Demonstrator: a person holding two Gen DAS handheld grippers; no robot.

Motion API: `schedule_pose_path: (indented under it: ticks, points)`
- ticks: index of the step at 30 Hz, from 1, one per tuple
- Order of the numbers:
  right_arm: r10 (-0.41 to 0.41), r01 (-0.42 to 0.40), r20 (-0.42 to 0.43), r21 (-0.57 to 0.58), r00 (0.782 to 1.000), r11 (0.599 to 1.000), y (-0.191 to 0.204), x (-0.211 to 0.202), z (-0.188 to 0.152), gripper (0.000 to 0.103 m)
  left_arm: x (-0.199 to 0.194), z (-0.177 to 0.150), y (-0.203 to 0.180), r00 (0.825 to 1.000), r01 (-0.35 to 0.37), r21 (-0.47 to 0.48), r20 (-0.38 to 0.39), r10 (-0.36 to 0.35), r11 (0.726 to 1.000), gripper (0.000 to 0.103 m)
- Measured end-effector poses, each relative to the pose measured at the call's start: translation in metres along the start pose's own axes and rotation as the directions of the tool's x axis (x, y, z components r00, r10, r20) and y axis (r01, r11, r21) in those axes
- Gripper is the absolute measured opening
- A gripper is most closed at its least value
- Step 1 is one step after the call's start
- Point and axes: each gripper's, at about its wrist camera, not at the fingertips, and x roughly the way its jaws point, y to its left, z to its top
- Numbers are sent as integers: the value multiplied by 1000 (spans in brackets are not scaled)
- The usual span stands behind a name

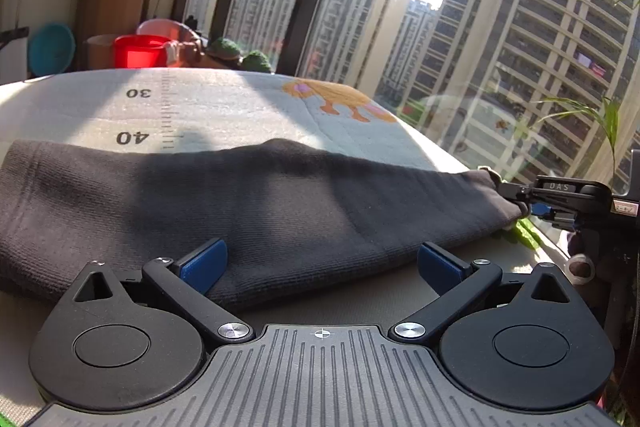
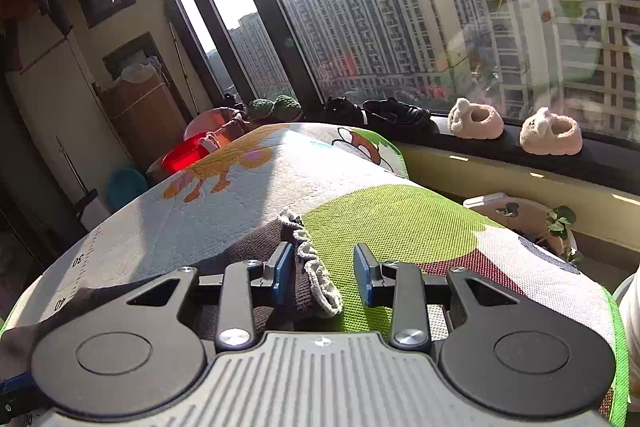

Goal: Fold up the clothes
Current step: 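Hold the lace cuff in the right tool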

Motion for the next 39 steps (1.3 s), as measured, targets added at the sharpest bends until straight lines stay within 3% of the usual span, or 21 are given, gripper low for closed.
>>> schedule_pose_path:
  ticks: [7, 25, 29, 33, 39]
  points:
    - [16, -16, 9, 14, 1000, 1000, -5, -1, -1, 41, 0, 1, 4, 1000, 14, -23, 11, -13, 1000, 103]
    - [69, -69, 4, 41, 998, 997, -13, -1, -1, 41, 2, 0, 4, 1000, 12, -29, 16, -12, 999, 103]
    - [71, -72, 12, 101, 997, 992, -22, -5, 0, 41, 1, 0, 6, 1000, 21, -41, 21, -21, 999, 103]
    - [81, -77, -5, 254, 997, 964, -44, -20, -7, 37, 2, 0, 8, 999, 29, -51, 24, -28, 998, 103]
    - [190, -156, -66, 343, 980, 926, -48, -11, -10, 37, 3, 1, 10, 999, 35, -60, 26, -33, 998, 103]
